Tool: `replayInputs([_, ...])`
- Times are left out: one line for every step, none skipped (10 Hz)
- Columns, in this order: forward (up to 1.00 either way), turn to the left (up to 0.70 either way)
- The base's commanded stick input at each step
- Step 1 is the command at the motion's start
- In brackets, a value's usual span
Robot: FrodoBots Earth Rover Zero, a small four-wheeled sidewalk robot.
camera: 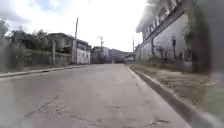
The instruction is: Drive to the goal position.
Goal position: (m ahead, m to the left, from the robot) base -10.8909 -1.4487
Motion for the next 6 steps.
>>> replayInputs([1.00,-0.02])
replayInputs([1.00,0.00])
replayInputs([1.00,0.00])
replayInputs([1.00,0.00])
replayInputs([1.00,0.00])
replayInputs([1.00,0.00])
